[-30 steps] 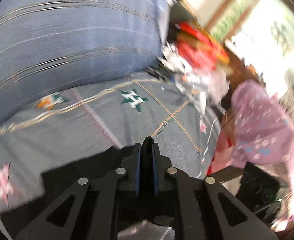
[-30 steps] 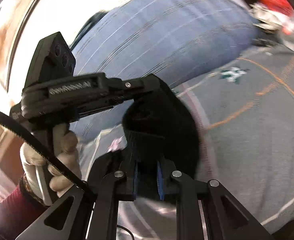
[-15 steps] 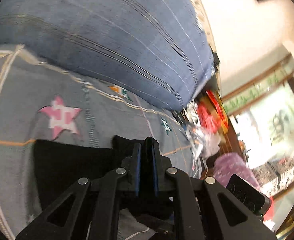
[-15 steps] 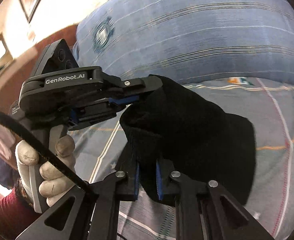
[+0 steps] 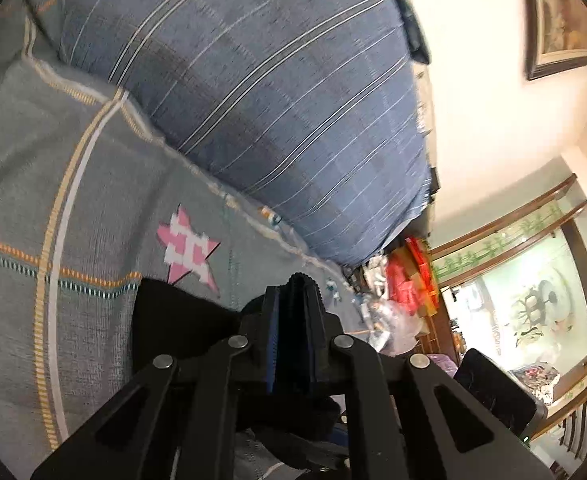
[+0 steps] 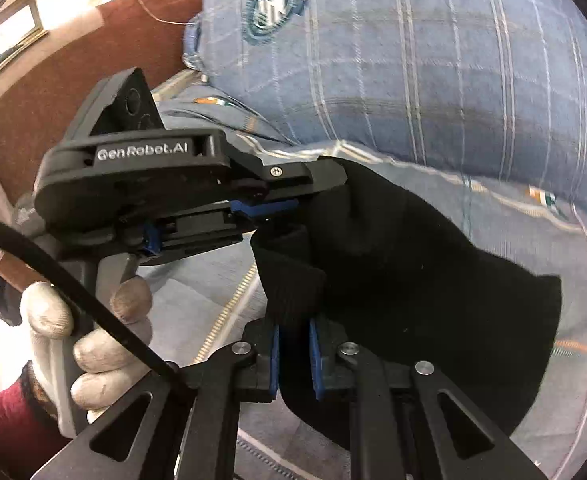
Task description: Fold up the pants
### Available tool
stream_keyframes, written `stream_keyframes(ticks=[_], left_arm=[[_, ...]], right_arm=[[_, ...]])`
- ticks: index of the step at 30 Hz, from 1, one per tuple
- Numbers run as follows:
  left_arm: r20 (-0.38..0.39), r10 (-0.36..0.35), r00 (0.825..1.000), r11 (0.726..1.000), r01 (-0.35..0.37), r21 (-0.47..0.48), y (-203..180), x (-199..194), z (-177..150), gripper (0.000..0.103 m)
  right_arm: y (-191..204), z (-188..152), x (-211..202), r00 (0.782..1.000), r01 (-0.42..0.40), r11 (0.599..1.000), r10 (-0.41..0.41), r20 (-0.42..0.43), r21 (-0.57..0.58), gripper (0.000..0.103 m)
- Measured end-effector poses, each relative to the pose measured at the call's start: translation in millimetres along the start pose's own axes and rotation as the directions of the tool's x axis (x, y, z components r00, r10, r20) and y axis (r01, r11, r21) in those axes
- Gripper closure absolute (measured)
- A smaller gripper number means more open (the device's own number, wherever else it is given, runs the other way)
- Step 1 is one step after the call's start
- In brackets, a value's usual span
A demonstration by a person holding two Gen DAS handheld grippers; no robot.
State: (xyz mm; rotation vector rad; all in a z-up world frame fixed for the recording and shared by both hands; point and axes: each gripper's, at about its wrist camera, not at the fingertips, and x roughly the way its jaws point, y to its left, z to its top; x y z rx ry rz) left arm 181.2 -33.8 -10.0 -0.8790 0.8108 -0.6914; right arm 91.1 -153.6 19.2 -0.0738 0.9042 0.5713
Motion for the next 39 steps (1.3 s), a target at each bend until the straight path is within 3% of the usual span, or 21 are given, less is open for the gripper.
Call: stream_keyframes(ticks=[2, 5, 9, 12, 13, 14, 16, 21, 24, 26, 28, 29, 30, 33, 35, 38, 39], left_arm=[[0.021, -0.003, 1.0, 1.0, 0.003, 0.013, -3.0, -8.4, 3.9, 0.094], [0.02, 0.055, 0.998, 0.998, -0.054, -0.024, 16.3, -10.1, 7.5, 0.091], [-0.061, 0.2, 0.978, 0.97, -0.207, -0.13, 62.6, 3.4, 1.7, 0.085], [-0.063, 0.2, 0.978, 0.966, -0.208, -0.155, 72.2, -7.3, -5.7, 0.08], [-0.05, 0.203, 0.978, 0.966, -0.209, -0.151, 70.2, -13.4, -6.3, 0.079], [-0.029, 0.214, 0.976, 0.966, -0.216, -0.145, 66.3, -21.8, -5.8, 0.078], [0.0, 0.224, 0.974, 0.965, -0.222, -0.138, 61.0, -31.7, -4.9, 0.077], [0.06, 0.235, 0.97, 0.97, -0.23, -0.073, 28.9, -47.2, -5.5, 0.074], [0.035, 0.236, 0.971, 0.972, -0.236, 0.003, 8.9, -29.7, -13.0, 0.07], [-0.011, 0.272, 0.962, 0.962, -0.271, 0.023, 7.1, -12.8, -23.5, 0.07], [-0.054, 0.334, 0.941, 0.942, -0.332, 0.035, 11.6, 0.7, -38.0, 0.07], [-0.072, 0.375, 0.924, 0.927, -0.372, 0.045, 16.4, 5.4, -48.0, 0.075], [-0.081, 0.387, 0.918, 0.922, -0.384, 0.049, 20.6, 5.9, -56.2, 0.081], [-0.07, 0.384, 0.921, 0.923, -0.383, 0.035, 30.5, -10.9, -74.3, 0.094], [-0.082, 0.378, 0.922, 0.924, -0.381, -0.025, 42.3, -25.0, -79.4, 0.094], [-0.087, 0.421, 0.903, 0.903, -0.426, -0.054, 52.4, -40.3, -83.3, 0.093], [-0.083, 0.414, 0.907, 0.906, -0.419, -0.059, 52.5, -44.8, -84.9, 0.093]], right_arm=[[10.5, 7.5, -6.7, 1.0, -0.007, 1.0, 0.007, 0.004, -0.03, 0.09], [20.1, 8.5, 4.5, 1.0, -0.004, 0.998, 0.003, -0.018, -0.06, 0.089], [13.0, -10.9, 57.5, 0.99, 0.004, 0.998, -0.013, -0.141, -0.061, 0.084], [4.3, -20.3, 61.1, 0.995, -0.036, 0.999, 0.033, -0.098, -0.031, 0.081], [2.9, -20.3, 57.0, 0.994, -0.051, 0.999, 0.05, -0.094, -0.018, 0.071], [1.2, -21.1, 51.4, 0.994, -0.067, 0.998, 0.067, -0.087, -0.003, 0.054], [-3.8, -26.0, 33.6, 0.997, -0.068, 0.998, 0.068, -0.043, 0.008, 0.041], [-40.9, -36.8, -15.1, 0.993, -0.114, 0.985, 0.108, 0.048, 0.132, 0.041], [-75.6, -41.7, -34.1, 0.989, -0.134, 0.959, 0.112, 0.099, 0.248, 0.041], [-96.7, -41.3, -33.4, 0.988, -0.14, 0.94, 0.113, 0.103, 0.312, 0.041], [-115.0, -37.2, -22.3, 0.993, -0.105, 0.932, 0.08, 0.084, 0.346, 0.041], [-123.9, -36.7, -15.3, 0.997, -0.063, 0.936, 0.043, 0.065, 0.347, 0.042], [-128.8, -34.9, -11.9, 0.999, -0.034, 0.938, 0.017, 0.051, 0.345, 0.043], [-143.2, -35.8, -2.2, 0.999, 0.018, 0.935, -0.029, 0.024, 0.353, 0.049], [-143.6, -36.3, -3.0, 0.999, 0.027, 0.938, -0.036, 0.019, 0.346, 0.049], [-128.7, -31.3, -14.4, 0.995, 0.089, 0.952, -0.095, 0.006, 0.293, 0.048], [-123.4, -30.0, -20.2, 0.993, 0.103, 0.954, -0.114, 0.023, 0.282, 0.047]])
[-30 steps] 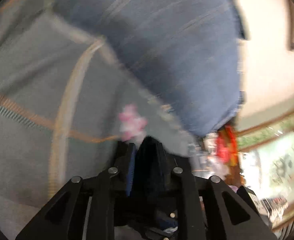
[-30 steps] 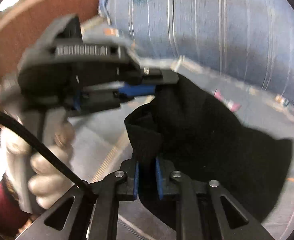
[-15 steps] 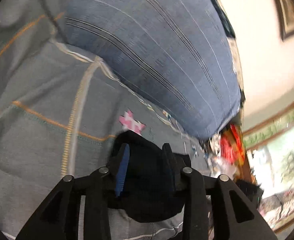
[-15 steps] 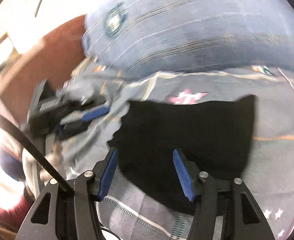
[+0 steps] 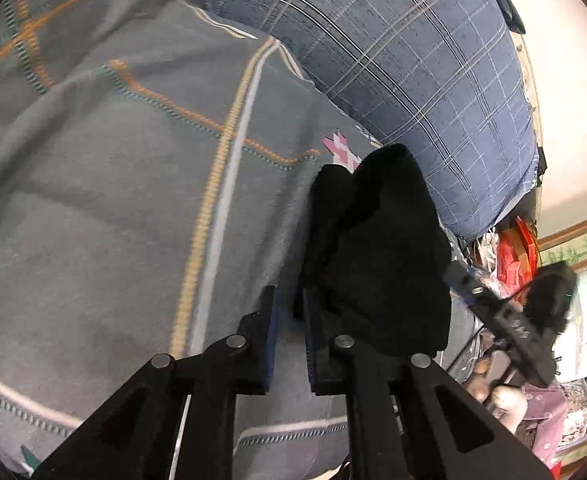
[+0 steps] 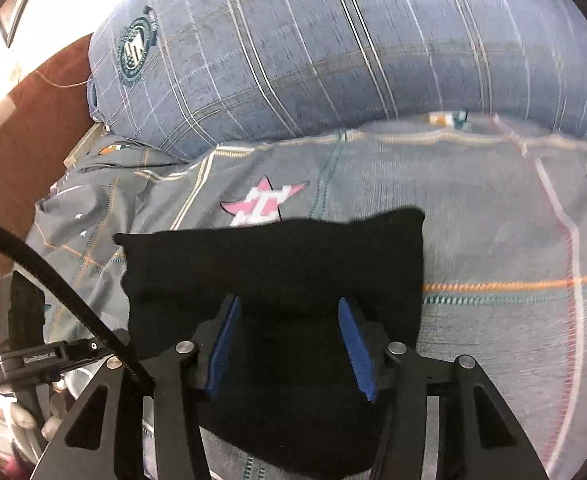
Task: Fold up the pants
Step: 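Lower the folded pants onto the sheet and open both grippers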
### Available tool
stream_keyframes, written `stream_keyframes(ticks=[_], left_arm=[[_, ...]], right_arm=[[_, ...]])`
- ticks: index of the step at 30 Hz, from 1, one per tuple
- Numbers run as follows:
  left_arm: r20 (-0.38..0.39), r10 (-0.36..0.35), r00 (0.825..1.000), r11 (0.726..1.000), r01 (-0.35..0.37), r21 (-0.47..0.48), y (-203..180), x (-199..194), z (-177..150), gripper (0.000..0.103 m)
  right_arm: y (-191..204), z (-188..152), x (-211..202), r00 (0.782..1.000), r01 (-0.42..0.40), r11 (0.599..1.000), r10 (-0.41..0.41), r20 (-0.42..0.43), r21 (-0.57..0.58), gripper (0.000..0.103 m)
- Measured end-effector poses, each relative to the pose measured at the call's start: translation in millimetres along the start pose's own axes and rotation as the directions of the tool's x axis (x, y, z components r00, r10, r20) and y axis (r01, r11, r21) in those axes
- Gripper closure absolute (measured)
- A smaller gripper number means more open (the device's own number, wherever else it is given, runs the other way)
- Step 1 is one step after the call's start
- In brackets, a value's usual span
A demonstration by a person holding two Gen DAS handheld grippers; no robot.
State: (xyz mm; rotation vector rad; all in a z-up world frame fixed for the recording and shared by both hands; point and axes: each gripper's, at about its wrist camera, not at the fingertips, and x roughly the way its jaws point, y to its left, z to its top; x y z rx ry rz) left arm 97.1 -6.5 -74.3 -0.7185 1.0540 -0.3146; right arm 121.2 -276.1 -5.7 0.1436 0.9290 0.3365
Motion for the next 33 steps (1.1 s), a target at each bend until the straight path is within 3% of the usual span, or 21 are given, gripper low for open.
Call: stream_keyframes(ticks=[4, 6, 8, 9, 13, 16, 19, 22, 24, 26, 27, 31, 33], left_arm=[[0.049, -0.029, 0.998, 0.999, 0.029, 0.013, -3.6, -19.4, -7.2, 0.089], [0.06, -0.035, 0.998, 0.999, 0.033, 0.028, -4.8, -22.8, -11.7, 0.081], [0.063, -0.029, 0.998, 0.998, 0.025, 0.054, -11.2, -23.9, -16.5, 0.081], [0.067, -0.022, 0.998, 0.997, 0.017, 0.069, -13.6, -25.2, -19.0, 0.081], [0.085, -0.012, 0.996, 0.996, 0.004, 0.093, -18.4, -33.2, -25.2, 0.079], [0.085, -0.016, 0.996, 0.996, 0.008, 0.092, -15.0, -38.3, -30.5, 0.077], [0.088, -0.019, 0.996, 0.996, 0.011, 0.091, -11.9, -41.2, -32.7, 0.074], [0.091, -0.029, 0.995, 0.996, 0.021, 0.088, -8.5, -43.5, -32.0, 0.071], [0.096, -0.04, 0.995, 0.996, 0.031, 0.086, -10.4, -43.3, -29.0, 0.06], [0.102, -0.056, 0.993, 0.994, 0.047, 0.097, -13.3, -45.3, -25.9, 0.056], [0.104, -0.06, 0.993, 0.994, 0.049, 0.103, -15.6, -45.6, -23.8, 0.056], [0.103, -0.06, 0.993, 0.993, 0.048, 0.109, -24.1, -39.7, -14.5, 0.055], [0.088, -0.126, 0.988, 0.987, 0.116, 0.107, -28.2, -37.8, -10.9, 0.055]], right_arm=[[35.3, 6.9, -22.7, 0.995, -0.074, 0.994, 0.08, 0.063, -0.082, 0.047], [56.1, 14.4, -16.6, 0.985, -0.169, 0.979, 0.171, 0.01, -0.114, 0.049], [73.8, 22.1, -0.4, 0.969, -0.247, 0.963, 0.242, -0.056, -0.108, 0.066], [84.2, 27.1, 14.2, 0.958, -0.277, 0.956, 0.266, -0.106, -0.1, 0.069], [105.8, 43.4, 76.8, 0.957, -0.218, 0.972, 0.195, -0.215, -0.088, 0.07], [100.7, 53.4, 118.4, 0.936, -0.22, 0.975, 0.216, -0.277, 0.017, 0.069], [76.9, 52.2, 137.5, 0.889, -0.297, 0.923, 0.361, -0.282, 0.244, 0.068], [70.1, 55.2, 125.9, 0.872, -0.343, 0.897, 0.414, -0.26, 0.278, 0.068], [63.0, 61.0, 90.3, 0.881, -0.394, 0.881, 0.443, -0.165, 0.261, 0.065], [49.1, 63.0, 49.6, 0.899, -0.407, 0.887, 0.432, -0.076, 0.22, 0.048], [38.2, 61.5, 25.9, 0.915, -0.389, 0.899, 0.402, -0.031, 0.199, 0.045], [-15.2, 48.3, -32.9, 0.949, -0.317, 0.925, 0.309, 0.069, 0.211, 0.043], [-45.3, 37.0, -52.8, 0.956, -0.293, 0.92, 0.276, 0.101, 0.259, 0.042]])
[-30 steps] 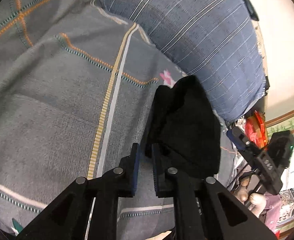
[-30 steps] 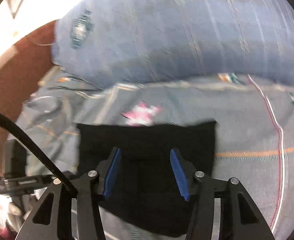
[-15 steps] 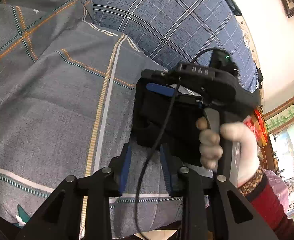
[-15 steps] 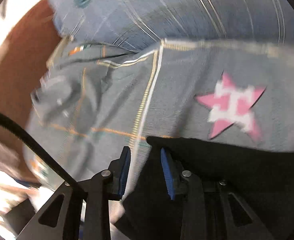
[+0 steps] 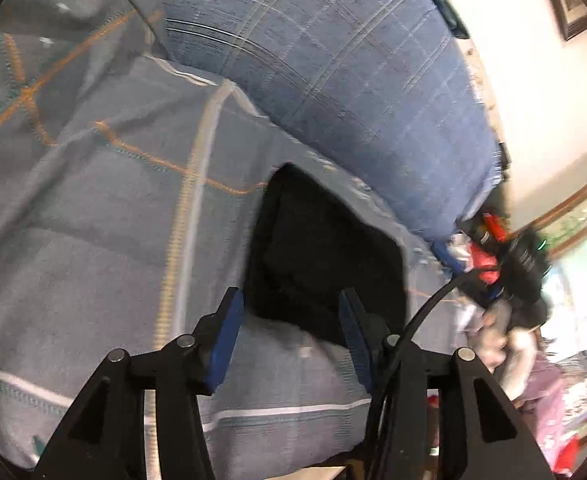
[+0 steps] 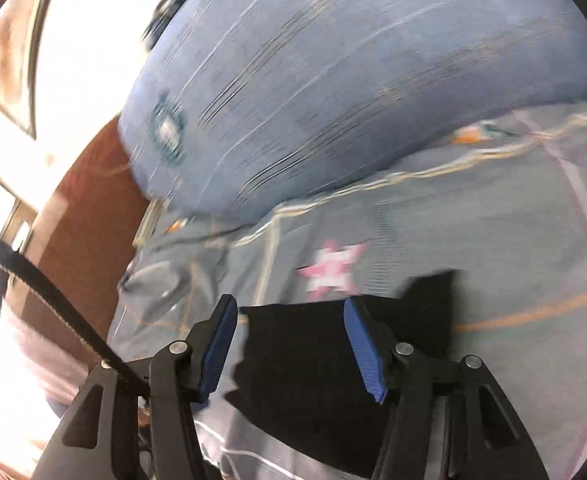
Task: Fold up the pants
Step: 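Lower the folded pants onto the sheet and open both grippers, then move both open grippers back over the folded black bundle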
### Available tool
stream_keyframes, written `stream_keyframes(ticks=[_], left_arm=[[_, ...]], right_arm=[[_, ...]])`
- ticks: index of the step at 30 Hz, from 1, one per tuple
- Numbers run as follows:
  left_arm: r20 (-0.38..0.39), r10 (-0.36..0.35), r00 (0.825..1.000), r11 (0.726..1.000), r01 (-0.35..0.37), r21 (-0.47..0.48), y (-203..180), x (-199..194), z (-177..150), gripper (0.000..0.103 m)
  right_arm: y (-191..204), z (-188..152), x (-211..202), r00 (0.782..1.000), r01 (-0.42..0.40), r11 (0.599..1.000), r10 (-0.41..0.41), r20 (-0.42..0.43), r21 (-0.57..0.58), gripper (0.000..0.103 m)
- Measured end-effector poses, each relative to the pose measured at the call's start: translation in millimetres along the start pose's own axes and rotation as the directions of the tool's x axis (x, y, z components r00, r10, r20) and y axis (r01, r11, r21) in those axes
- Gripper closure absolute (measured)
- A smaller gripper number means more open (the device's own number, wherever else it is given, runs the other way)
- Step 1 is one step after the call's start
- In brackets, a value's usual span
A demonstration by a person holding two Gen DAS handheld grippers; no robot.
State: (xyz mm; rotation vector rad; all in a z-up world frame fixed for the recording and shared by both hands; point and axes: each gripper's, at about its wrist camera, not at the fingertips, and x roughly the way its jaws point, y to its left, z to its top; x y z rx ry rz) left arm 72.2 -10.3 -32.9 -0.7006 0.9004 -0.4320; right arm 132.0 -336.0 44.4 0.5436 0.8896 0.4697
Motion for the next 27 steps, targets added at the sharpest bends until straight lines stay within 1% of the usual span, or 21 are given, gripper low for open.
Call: stream_keyframes(ticks=[1, 2, 3, 4, 5, 7, 8, 9, 10, 11, 13, 14, 15, 16, 17, 19, 20, 23, 25, 26, 27], left_arm=[[-0.005, -0.055, 0.998, 0.998, 0.055, 0.001, -2.8, -0.7, 0.1, 0.055], [-0.013, -0.118, 0.993, 0.993, 0.118, 0.021, -9.7, -2.7, 0.1, 0.055], [-0.03, -0.163, 0.986, 0.985, 0.164, 0.06, -18.7, -5.1, -0.9, 0.054], [-0.07, -0.198, 0.978, 0.971, 0.205, 0.12, -31.3, -7.3, -3.6, 0.053], [-0.123, -0.208, 0.97, 0.958, 0.227, 0.176, -42.6, -7.7, -7.9, 0.053], [-0.2, -0.202, 0.959, 0.934, 0.25, 0.256, -59.0, -8.6, -17.8, 0.053], [-0.249, -0.207, 0.946, 0.915, 0.277, 0.293, -67.8, -9.4, -25.0, 0.052], [-0.301, -0.229, 0.926, 0.895, 0.322, 0.309, -75.0, -10.5, -31.6, 0.052], [-0.345, -0.262, 0.901, 0.874, 0.373, 0.311, -81.5, -12.8, -37.9, 0.052], [-0.374, -0.29, 0.881, 0.854, 0.414, 0.313, -88.1, -16.9, -43.7, 0.05], [-0.392, -0.335, 0.857, 0.821, 0.47, 0.324, -99.5, -26.8, -50.6, 0.048], [-0.384, -0.362, 0.85, 0.809, 0.491, 0.324, -104.6, -33.0, -50.6, 0.045], [-0.359, -0.384, 0.851, 0.805, 0.499, 0.32, -107.9, -39.2, -48.2, 0.04], [-0.334, -0.388, 0.859, 0.811, 0.49, 0.319, -108.5, -42.4, -44.7, 0.039], [-0.29, -0.372, 0.882, 0.828, 0.456, 0.324, -110.1, -45.4, -39.9, 0.038], [-0.191, -0.302, 0.934, 0.879, 0.35, 0.325, -110.0, -46.9, -29.2, 0.038], [-0.162, -0.283, 0.945, 0.896, 0.321, 0.307, -107.3, -46.0, -25.3, 0.038], [-0.105, -0.255, 0.961, 0.933, 0.273, 0.234, -94.5, -44.5, -17.5, 0.038], [-0.062, -0.244, 0.968, 0.951, 0.251, 0.181, -87.3, -46.0, -14.8, 0.038], [-0.033, -0.234, 0.972, 0.961, 0.236, 0.146, -83.9, -46.6, -12.8, 0.038], [0.001, -0.215, 0.977, 0.971, 0.213, 0.112, -82.9, -46.1, -9.6, 0.038]], right_arm=[[-9.3, -1.0, -10.6, 1.0, 0.007, 1.0, -0.007, 0.013, 0.012, 0.041], [-16.3, -3.9, -19.0, 0.999, 0.02, 1.0, -0.021, 0.027, 0.016, 0.041], [-24.0, -7.6, -28.8, 0.998, 0.036, 0.999, -0.036, 0.044, 0.017, 0.041], [-31.0, -11.7, -36.8, 0.997, 0.044, 0.999, -0.046, 0.06, 0.022, 0.041], [-38.8, -14.7, -44.3, 0.996, 0.046, 0.998, -0.048, 0.075, 0.034, 0.041], [-51.4, -17.9, -53.6, 0.993, 0.038, 0.997, -0.044, 0.108, 0.06, 0.039], [-56.6, -19.5, -58.5, 0.991, 0.041, 0.997, -0.049, 0.126, 0.072, 0.039], [-63.5, -20.3, -63.5, 0.988, 0.045, 0.995, -0.056, 0.145, 0.084, 0.039], [-69.1, -21.1, -67.9, 0.985, 0.047, 0.994, -0.062, 0.159, 0.095, 0.039], [-74.8, -21.6, -73.0, 0.982, 0.052, 0.993, -0.07, 0.175, 0.109, 0.039], [-85.4, -21.9, -82.5, 0.977, 0.061, 0.99, -0.086, 0.197, 0.13, 0.039], [-89.2, -22.9, -87.5, 0.974, 0.067, 0.989, -0.094, 0.207, 0.134, 0.039], [-92.6, -25.0, -93.4, 0.971, 0.076, 0.988, -0.103, 0.217, 0.132, 0.039], [-93.7, -26.7, -98.5, 0.968, 0.088, 0.988, -0.115, 0.225, 0.125, 0.039], [-93.2, -29.8, -104.8, 0.963, 0.104, 0.988, -0.128, 0.236, 0.112, 0.039], [-89.8, -35.7, -112.0, 0.959, 0.111, 0.989, -0.131, 0.249, 0.094, 0.039], [-87.9, -38.8, -116.5, 0.959, 0.108, 0.991, -0.126, 0.255, 0.084, 0.039], [-81.6, -45.4, -132.1, 0.953, 0.082, 0.995, -0.095, 0.289, 0.055, 0.039], [-71.0, -50.1, -147.6, 0.934, 0.092, 0.995, -0.094, 0.344, 0.022, 0.039], [-62.8, -52.8, -158.7, 0.916, 0.111, 0.994, -0.102, 0.387, 0.0, 0.036], [-56.2, -54.1, -165.3, 0.904, 0.123, 0.992, -0.106, 0.413, -0.016, 0.034]])
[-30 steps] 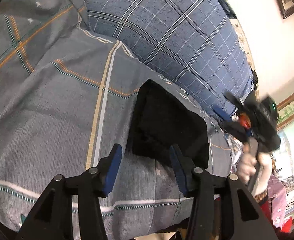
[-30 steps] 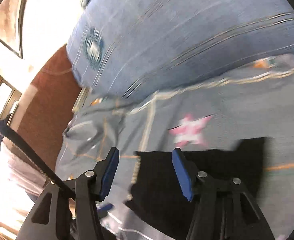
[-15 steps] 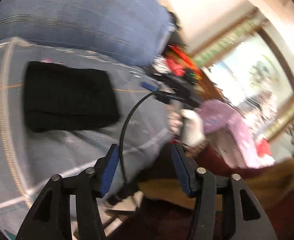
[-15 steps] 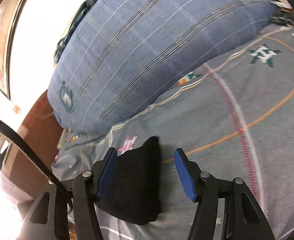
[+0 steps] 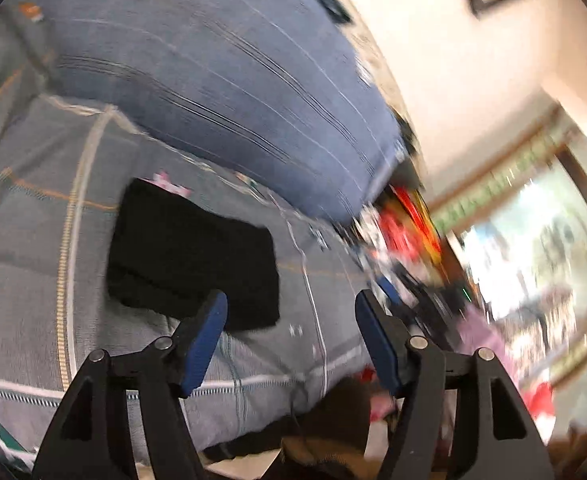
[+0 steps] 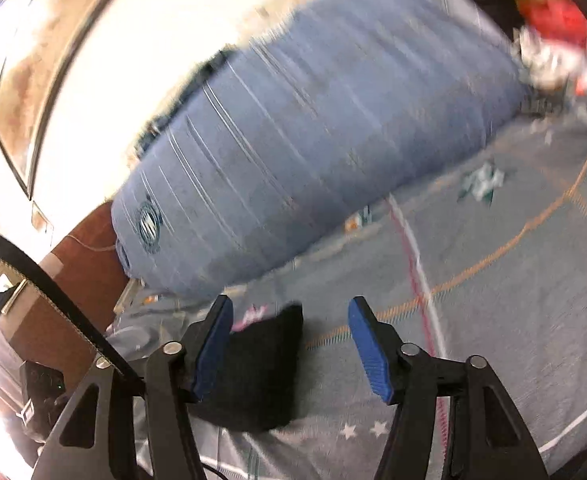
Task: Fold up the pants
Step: 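Move both open grippers back over the folded black bundle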
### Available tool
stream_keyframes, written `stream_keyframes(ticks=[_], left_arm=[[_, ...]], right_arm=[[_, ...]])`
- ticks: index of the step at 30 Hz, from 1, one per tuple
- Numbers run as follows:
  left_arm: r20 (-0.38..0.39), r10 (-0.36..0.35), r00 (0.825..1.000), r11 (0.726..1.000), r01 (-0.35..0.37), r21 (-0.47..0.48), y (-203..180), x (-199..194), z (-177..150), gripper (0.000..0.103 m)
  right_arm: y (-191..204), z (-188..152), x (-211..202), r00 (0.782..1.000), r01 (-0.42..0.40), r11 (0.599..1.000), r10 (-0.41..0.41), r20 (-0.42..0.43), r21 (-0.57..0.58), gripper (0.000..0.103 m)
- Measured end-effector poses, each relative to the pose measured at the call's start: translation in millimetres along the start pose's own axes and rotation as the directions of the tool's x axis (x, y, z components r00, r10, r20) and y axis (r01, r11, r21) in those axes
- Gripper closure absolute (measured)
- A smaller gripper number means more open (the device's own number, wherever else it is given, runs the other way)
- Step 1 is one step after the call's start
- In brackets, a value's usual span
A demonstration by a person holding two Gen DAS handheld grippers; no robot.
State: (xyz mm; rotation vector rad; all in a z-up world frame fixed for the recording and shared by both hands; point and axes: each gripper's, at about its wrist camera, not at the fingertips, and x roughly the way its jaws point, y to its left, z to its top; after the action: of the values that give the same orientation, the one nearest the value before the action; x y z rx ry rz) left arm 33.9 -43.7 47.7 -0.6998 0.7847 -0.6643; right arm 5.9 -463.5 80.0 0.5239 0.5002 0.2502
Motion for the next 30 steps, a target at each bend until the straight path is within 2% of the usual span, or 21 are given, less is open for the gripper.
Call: stream_keyframes(ticks=[2, 4, 6, 8, 9, 11, 14, 18, 21, 23, 26, 28, 30], left_arm=[[0.053, 0.046, 0.998, 0.998, -0.044, -0.041, -1.6, 5.2, 6.8, 0.036], [0.096, 0.088, 0.991, 0.995, -0.082, -0.064, -12.3, 21.8, 13.5, 0.035], [0.097, 0.135, 0.986, 0.99, -0.131, -0.052, -27.2, 44.2, 17.0, 0.035], [0.111, 0.239, 0.965, 0.971, -0.241, 0.007, -50.5, 68.8, 16.2, 0.035], [0.127, 0.307, 0.943, 0.947, -0.315, 0.052, -63.2, 81.8, 13.7, 0.035], [0.129, 0.385, 0.914, 0.908, -0.4, 0.124, -79.6, 103.7, 6.3, 0.035], [0.03, 0.414, 0.91, 0.896, -0.413, 0.165, -91.8, 135.6, -12.6, 0.035], [-0.063, 0.454, 0.889, 0.888, -0.445, 0.118, -96.4, 157.5, -49.6, 0.035], [-0.155, 0.427, 0.891, 0.904, -0.417, 0.095, -94.0, 173.2, -75.3, 0.035], [-0.204, 0.403, 0.892, 0.915, -0.389, 0.11, -97.8, 180.8, -90.7, 0.035], [-0.213, 0.389, 0.896, 0.92, -0.368, 0.135, -97.6, 181.1, -101.3, 0.035], [-0.231, 0.37, 0.9, 0.929, -0.352, 0.117, -86.9, 174.1, -100.6, 0.035], [-0.252, 0.337, 0.907, 0.941, -0.328, 0.079, -65.7, 162.0, -95.6, 0.035]], right_arm=[[11.7, 3.1, -15.4, 0.998, -0.023, 1.0, 0.024, 0.06, -0.013, 0.025], [25.0, 4.4, -26.7, 0.99, -0.095, 0.995, 0.095, 0.103, 0.0, 0.025], [42.7, 2.3, -37.1, 0.974, -0.172, 0.985, 0.17, 0.149, 0.0, 0.025], [59.1, -1.6, -47.8, 0.954, -0.233, 0.972, 0.23, 0.193, -0.007, 0.022], [67.0, -2.8, -51.8, 0.945, -0.256, 0.967, 0.252, 0.206, -0.01, 0.02], [86.1, -5.3, -61.1, 0.923, -0.312, 0.95, 0.309, 0.23, -0.024, 0.017], [112.7, -6.8, -71.5, 0.889, -0.391, 0.919, 0.392, 0.235, -0.054, 0.014], [132.2, -10.7, -76.4, 0.865, -0.438, 0.897, 0.438, 0.246, -0.059, 0.013], [135.6, -16.7, -69.9, 0.84, -0.5, 0.866, 0.487, 0.238, -0.007, 0.012], [139.9, -20.8, -59.6, 0.847, -0.503, 0.864, 0.491, 0.205, 0.005, 0.011], [139.7, -25.7, -46.4, 0.857, -0.504, 0.863, 0.494, 0.15, 0.036, 0.011], [135.3, -26.8, -38.4, 0.868, -0.491, 0.869, 0.483, 0.114, 0.056, 0.011], [129.3, -25.9, -33.3, 0.905, -0.422, 0.906, 0.419, 0.074, 0.03, 0.011]])
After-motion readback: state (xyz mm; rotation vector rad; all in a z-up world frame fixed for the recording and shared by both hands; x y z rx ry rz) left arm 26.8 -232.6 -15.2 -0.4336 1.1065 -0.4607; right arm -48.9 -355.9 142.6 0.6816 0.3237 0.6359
